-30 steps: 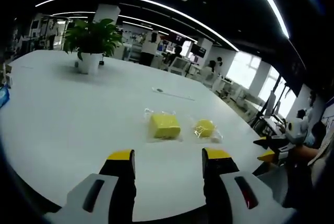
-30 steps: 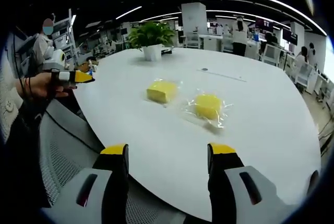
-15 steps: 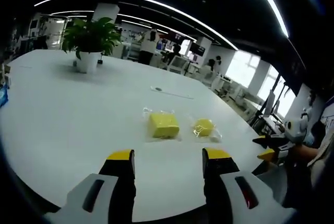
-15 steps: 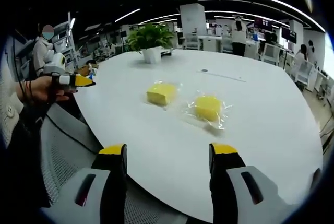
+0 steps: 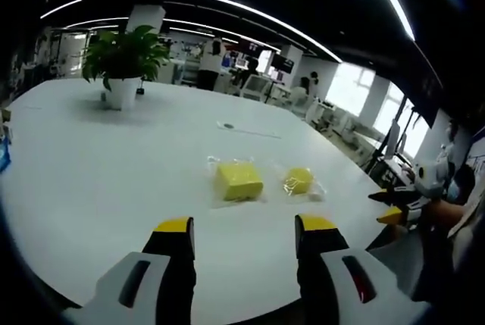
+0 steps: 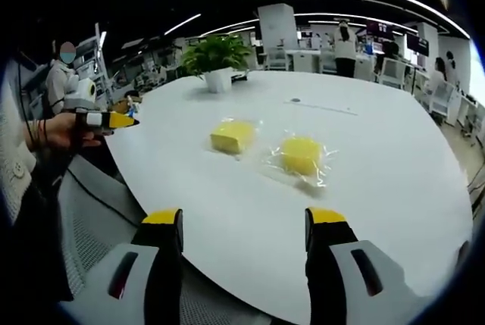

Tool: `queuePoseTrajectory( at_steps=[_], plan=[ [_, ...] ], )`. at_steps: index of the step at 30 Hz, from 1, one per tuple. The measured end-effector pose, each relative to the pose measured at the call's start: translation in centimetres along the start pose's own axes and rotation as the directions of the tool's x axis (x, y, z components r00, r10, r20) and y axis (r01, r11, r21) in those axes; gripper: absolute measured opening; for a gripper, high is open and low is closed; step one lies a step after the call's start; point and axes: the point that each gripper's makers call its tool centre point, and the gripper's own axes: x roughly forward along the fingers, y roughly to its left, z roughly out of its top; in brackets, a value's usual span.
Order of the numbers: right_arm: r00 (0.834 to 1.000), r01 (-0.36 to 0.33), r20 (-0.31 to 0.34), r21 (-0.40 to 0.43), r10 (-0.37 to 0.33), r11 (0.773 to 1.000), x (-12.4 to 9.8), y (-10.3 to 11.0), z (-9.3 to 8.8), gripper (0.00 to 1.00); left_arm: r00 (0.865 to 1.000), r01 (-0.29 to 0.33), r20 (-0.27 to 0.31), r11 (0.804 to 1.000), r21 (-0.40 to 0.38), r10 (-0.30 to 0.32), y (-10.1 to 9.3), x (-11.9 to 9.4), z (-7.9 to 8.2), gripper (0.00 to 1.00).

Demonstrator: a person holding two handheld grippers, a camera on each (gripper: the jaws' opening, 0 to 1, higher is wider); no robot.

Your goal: Compare the silicone blocks by pressing each to a similar depth, holding the contact briefly, and releasing to observe deformation and rebound differences across the visible hardness samples.

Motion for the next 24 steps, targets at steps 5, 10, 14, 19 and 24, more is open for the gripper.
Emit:
queuePoseTrajectory(
  at_steps=[5,10,14,19,24],
  plan=[
    [1.000,-0.002,-0.010,0.004,0.002,1.000,0.5,-0.3,0.2,0.60,1.000,0.004,-0.026,0.999,0.033,-0.003,0.1,0.7,0.0,0.53],
    [1.000,-0.008,-0.021,0.002,0.008,1.000,1.1,-0.6,0.3,0.59,0.998,0.013,-0.056,0.997,0.078,-0.009,0.0,1.5,0.0,0.54],
    [0.999,-0.013,-0.033,0.008,0.013,1.000,1.5,-0.8,0.2,0.59,0.998,0.026,-0.058,0.997,0.074,-0.021,-0.1,2.4,0.5,0.54],
    [0.999,-0.029,-0.038,0.011,0.029,1.000,1.7,-0.7,0.1,0.61,0.997,0.041,-0.072,0.997,0.058,-0.037,0.1,4.1,0.6,0.54],
    [0.998,-0.044,-0.042,0.022,0.045,0.999,2.2,-0.6,0.0,0.63,0.994,0.053,-0.091,0.998,-0.034,-0.056,0.3,6.6,0.5,0.55]
  ],
)
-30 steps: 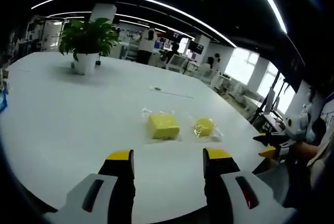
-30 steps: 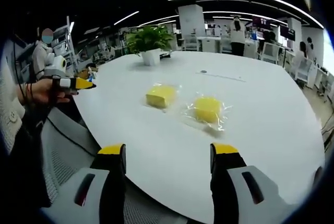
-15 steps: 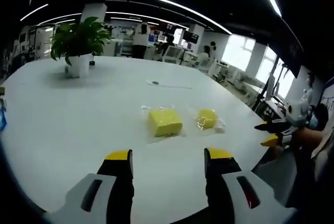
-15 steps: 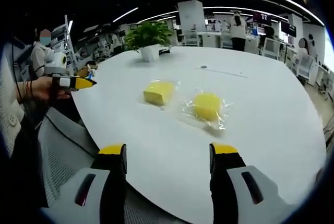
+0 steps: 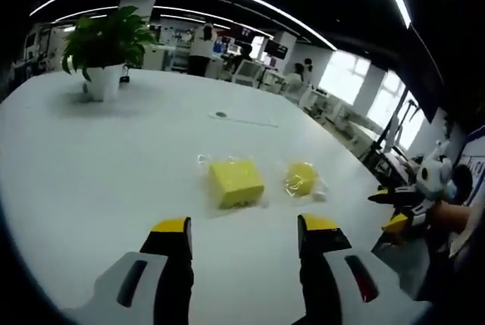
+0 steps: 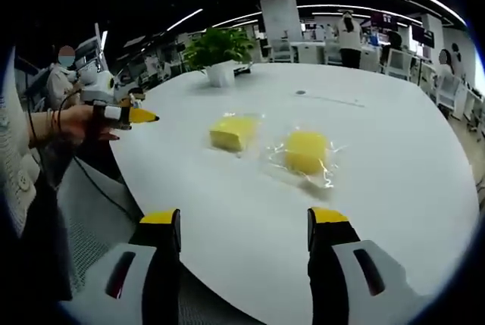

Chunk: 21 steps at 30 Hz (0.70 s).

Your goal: Compare the silicone blocks by pressing each to a similar depth, holding the contact briefly, and releasing to observe deformation and rebound differences across the visible hardness samples.

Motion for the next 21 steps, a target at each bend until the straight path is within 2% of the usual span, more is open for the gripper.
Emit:
queuePoseTrajectory(
  at_steps=[8,12,21],
  plan=[
    [0.999,-0.002,-0.050,0.011,0.003,1.000,0.8,-0.5,-0.7,0.62,0.998,0.044,-0.032,0.994,-0.098,-0.047,0.7,4.2,1.0,0.56],
    [0.998,-0.005,-0.060,0.015,0.006,1.000,1.0,-0.7,-0.7,0.61,0.997,0.058,-0.047,0.991,-0.122,-0.064,1.1,6.2,1.5,0.54],
    [0.996,-0.007,-0.084,0.013,0.008,1.000,1.6,-1.4,-0.4,0.61,0.997,0.068,-0.029,0.975,-0.210,-0.076,2.8,10.9,3.0,0.55]
  ],
)
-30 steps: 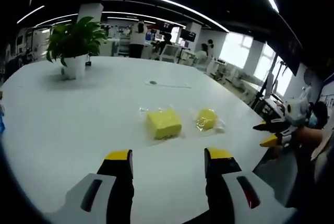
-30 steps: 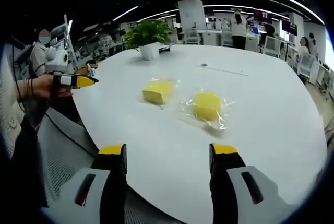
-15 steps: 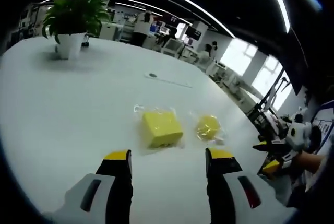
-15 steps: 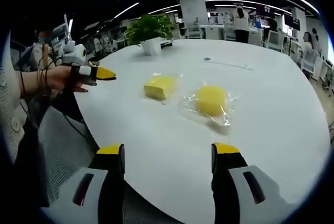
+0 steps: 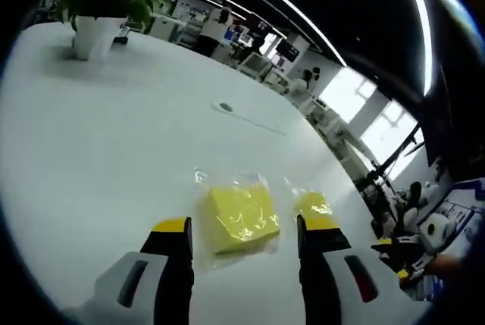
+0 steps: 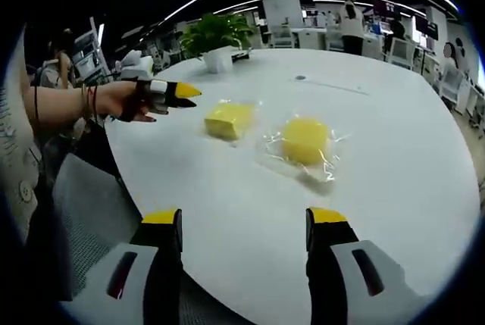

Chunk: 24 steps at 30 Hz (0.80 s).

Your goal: Compare the silicone blocks by pressing each to a similar depth, holding the contact briefly, and releasing to observe deformation and rebound differences across the visible hardness samples.

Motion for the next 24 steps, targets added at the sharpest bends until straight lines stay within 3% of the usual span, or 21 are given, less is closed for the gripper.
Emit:
queuePoseTrajectory(
  at_steps=[5,13,17,24],
  plan=[
    [1.000,0.009,-0.024,0.008,-0.009,1.000,0.2,-0.6,-0.3,0.61,1.000,0.009,0.015,0.998,-0.070,-0.008,0.9,2.0,0.9,0.55],
    [0.998,0.025,-0.065,0.028,-0.023,0.999,0.4,-1.2,-1.4,0.60,0.997,0.068,0.055,0.953,-0.294,-0.055,2.3,5.4,1.6,0.54],
    [0.997,0.037,-0.076,0.041,-0.034,0.998,0.3,-1.6,-1.8,0.60,0.997,0.074,0.052,0.937,-0.340,-0.060,3.1,6.7,1.3,0.51],
    [0.994,0.059,-0.093,0.058,-0.053,0.997,0.2,-2.2,-2.3,0.59,0.997,0.081,0.033,0.921,-0.382,-0.074,3.9,8.1,0.6,0.22]
  ],
)
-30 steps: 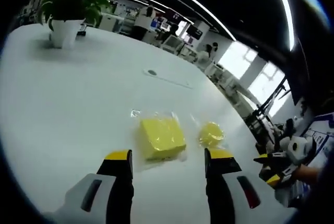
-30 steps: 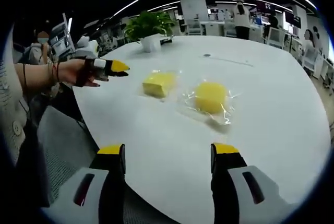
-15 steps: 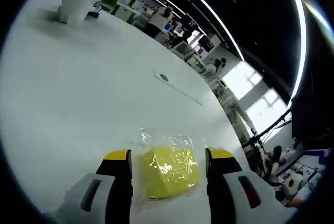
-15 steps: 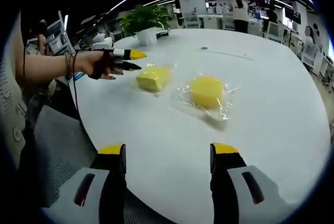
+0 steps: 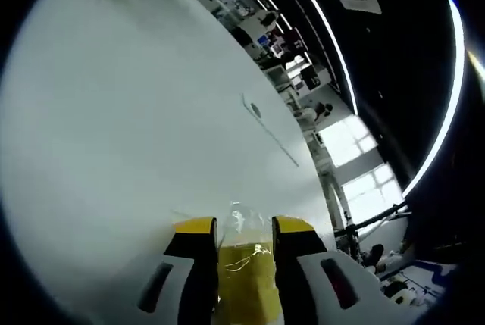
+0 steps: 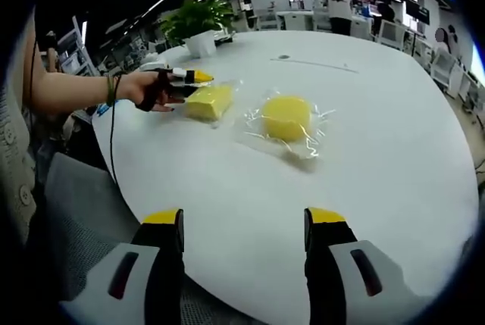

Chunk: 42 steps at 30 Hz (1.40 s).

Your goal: Compare the silicone blocks by pressing each to a similar depth, holding the contact briefly, and releasing to observe deformation and rebound differences across the visible hardness samples.

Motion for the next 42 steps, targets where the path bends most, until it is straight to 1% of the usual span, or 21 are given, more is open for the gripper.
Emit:
queuePoseTrajectory(
  at_steps=[1,2,4,6,8,9,10,12,14,15,17,19,23,26,29,30,33,37,38,40,42],
  plan=[
    [1.000,0.001,-0.002,0.002,-0.001,1.000,0.0,0.0,0.0,0.59,1.000,0.002,0.001,1.000,-0.001,-0.002,0.0,0.1,0.0,0.20],
    [1.000,0.003,-0.002,0.003,-0.003,1.000,0.0,-0.1,0.0,0.59,1.000,0.018,0.005,1.000,-0.024,-0.018,-0.1,0.2,0.0,0.20],
    [1.000,0.004,-0.002,0.007,-0.003,1.000,0.1,-0.1,-0.1,0.59,1.000,0.025,0.006,0.999,-0.023,-0.024,-0.1,0.2,-0.1,0.17],
    [1.000,0.004,-0.006,0.007,-0.004,1.000,0.2,-0.2,-0.3,0.59,0.999,0.039,0.008,0.999,-0.027,-0.039,-0.2,0.4,0.0,0.12],
    [1.000,0.004,-0.010,0.006,-0.004,1.000,0.3,-0.1,-0.5,0.59,0.998,0.050,0.035,0.998,-0.036,-0.048,-0.4,0.3,0.3,0.08],
    [1.000,0.003,-0.011,0.008,-0.002,1.000,0.3,-0.1,-0.5,0.59,0.997,0.056,0.052,0.997,-0.056,-0.053,-0.6,0.2,0.5,0.02],
    [1.000,0.002,-0.010,0.008,-0.002,1.000,0.3,-0.1,-0.5,0.59,0.997,0.060,0.050,0.997,-0.048,-0.057,-0.7,0.1,0.5,0.00],
    [1.000,0.003,-0.012,0.003,-0.003,1.000,0.3,0.0,-0.6,0.59,0.998,0.035,0.047,0.999,-0.038,-0.034,-0.6,0.1,0.4,0.00],
    [1.000,0.003,-0.009,0.004,-0.003,1.000,0.2,0.0,-0.6,0.59,0.998,0.045,0.046,0.998,-0.033,-0.044,-1.0,-0.1,0.4,0.00],
    [1.000,0.006,-0.009,0.005,-0.006,1.000,0.2,-0.1,-0.6,0.59,0.998,0.036,0.053,0.999,-0.024,-0.034,-1.0,-0.2,0.5,0.00],
    [1.000,0.009,-0.007,0.006,-0.009,1.000,0.0,-0.2,-0.7,0.59,0.998,0.039,0.052,0.999,-0.031,-0.038,-1.5,-0.4,0.6,0.00],
    [1.000,0.010,-0.001,0.006,-0.010,1.000,-0.1,-0.2,-0.6,0.59,0.997,0.054,0.060,0.998,-0.014,-0.053,-2.4,-0.6,0.9,0.00],
    [1.000,0.012,0.015,0.001,-0.012,1.000,-0.5,0.0,-0.2,0.59,0.995,0.076,0.058,0.995,0.058,-0.079,-4.3,-1.1,1.1,0.00],
    [0.999,0.015,0.031,-0.006,-0.015,1.000,-0.9,0.2,0.1,0.60,0.991,0.112,0.063,0.991,0.066,-0.117,-5.9,-1.6,1.3,0.00],
    [0.999,0.018,0.043,-0.020,-0.017,1.000,-1.3,0.5,0.4,0.60,0.989,0.130,0.057,0.989,0.069,-0.134,-7.3,-2.0,1.0,0.00],
    [0.999,0.020,0.047,-0.036,-0.018,0.999,-1.5,0.6,0.6,0.60,0.989,0.135,0.049,0.988,0.077,-0.139,-7.9,-2.2,0.8,0.00],
    [0.998,0.020,0.063,-0.046,-0.017,0.999,-2.0,0.9,1.0,0.60,0.987,0.149,0.036,0.983,0.106,-0.154,-9.2,-2.6,0.4,0.00],
    [0.995,0.024,0.093,-0.056,-0.019,0.998,-2.5,1.1,1.7,0.59,0.983,0.181,0.014,0.970,0.162,-0.185,-11.5,-3.5,-0.2,0.00],
    [0.995,0.025,0.099,-0.060,-0.019,0.998,-2.6,1.2,1.8,0.59,0.982,0.182,0.009,0.965,0.187,-0.187,-12.2,-3.8,-0.4,0.00],
    [0.994,0.028,0.112,-0.072,-0.020,0.997,-2.9,1.4,2.1,0.59,0.981,0.192,-0.010,0.955,0.225,-0.195,-13.1,-4.3,-0.9,0.00],
    [0.992,0.027,0.128,-0.081,-0.017,0.996,-3.2,1.6,2.5,0.59,0.979,0.200,-0.032,0.939,0.281,-0.199,-14.0,-4.8,-1.4,0.00]
  ],
)
